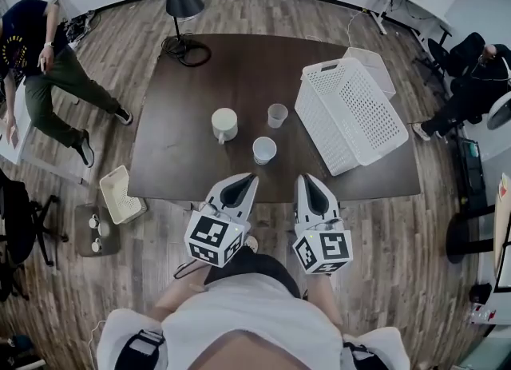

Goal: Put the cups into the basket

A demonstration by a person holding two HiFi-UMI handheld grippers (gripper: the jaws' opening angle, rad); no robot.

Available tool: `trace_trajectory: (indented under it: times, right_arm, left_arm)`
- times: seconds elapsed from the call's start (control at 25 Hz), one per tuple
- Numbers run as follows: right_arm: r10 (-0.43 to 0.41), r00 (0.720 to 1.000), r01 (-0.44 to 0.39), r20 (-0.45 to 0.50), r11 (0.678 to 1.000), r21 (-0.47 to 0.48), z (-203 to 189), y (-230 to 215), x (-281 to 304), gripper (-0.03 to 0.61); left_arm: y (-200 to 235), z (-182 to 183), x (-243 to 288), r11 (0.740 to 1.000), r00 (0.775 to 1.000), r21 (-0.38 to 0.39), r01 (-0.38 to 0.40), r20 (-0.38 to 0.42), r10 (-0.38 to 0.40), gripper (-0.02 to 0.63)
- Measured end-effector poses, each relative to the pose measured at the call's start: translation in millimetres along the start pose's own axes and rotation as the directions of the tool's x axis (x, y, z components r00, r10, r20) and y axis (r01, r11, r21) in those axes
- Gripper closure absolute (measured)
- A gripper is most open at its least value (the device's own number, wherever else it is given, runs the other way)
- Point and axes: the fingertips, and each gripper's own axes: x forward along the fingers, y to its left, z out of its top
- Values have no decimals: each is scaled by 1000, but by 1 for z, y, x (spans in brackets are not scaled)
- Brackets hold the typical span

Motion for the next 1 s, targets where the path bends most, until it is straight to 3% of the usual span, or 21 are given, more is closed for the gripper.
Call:
trace_trajectory:
  times: [0.52,0.76,1.0]
  right_arm:
    - [-15,998,16,-60,1000,16,-21,-20,42,566]
    - [5,996,-4,-88,1000,7,-17,-27,68,560]
    - [119,966,-126,-228,992,-18,-30,-17,103,369]
  left_arm:
    - [33,-1,40,999,999,-51,4,-43,-6,603]
    - [51,6,61,999,997,-38,21,-67,-24,603]
    - [66,3,76,997,993,-39,66,-97,-69,604]
